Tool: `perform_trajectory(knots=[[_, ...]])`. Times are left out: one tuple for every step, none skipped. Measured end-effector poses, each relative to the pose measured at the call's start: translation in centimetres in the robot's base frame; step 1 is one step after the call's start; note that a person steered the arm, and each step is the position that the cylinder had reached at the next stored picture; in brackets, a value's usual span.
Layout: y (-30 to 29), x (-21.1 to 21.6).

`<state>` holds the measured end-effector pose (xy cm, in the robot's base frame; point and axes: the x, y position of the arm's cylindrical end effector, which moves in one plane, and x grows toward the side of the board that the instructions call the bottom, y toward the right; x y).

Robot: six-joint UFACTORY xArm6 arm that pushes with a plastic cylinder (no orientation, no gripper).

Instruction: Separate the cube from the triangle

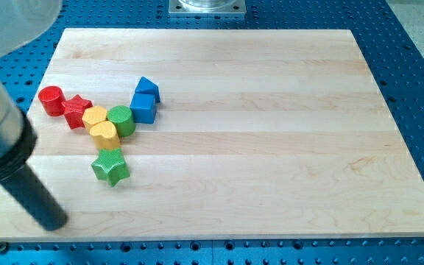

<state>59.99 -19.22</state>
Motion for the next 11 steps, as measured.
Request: perform_trajectory(knots=[[4.3,-2.1],[7.7,-4.2],[9.1,-4.5],[13.3,-5.6],[14.2,-13.7],[14.1,-18.1],[13.9,-21.7],[11.5,-27.5],[7.6,-27.5],[4.8,-24.1],[4.8,-21.2]])
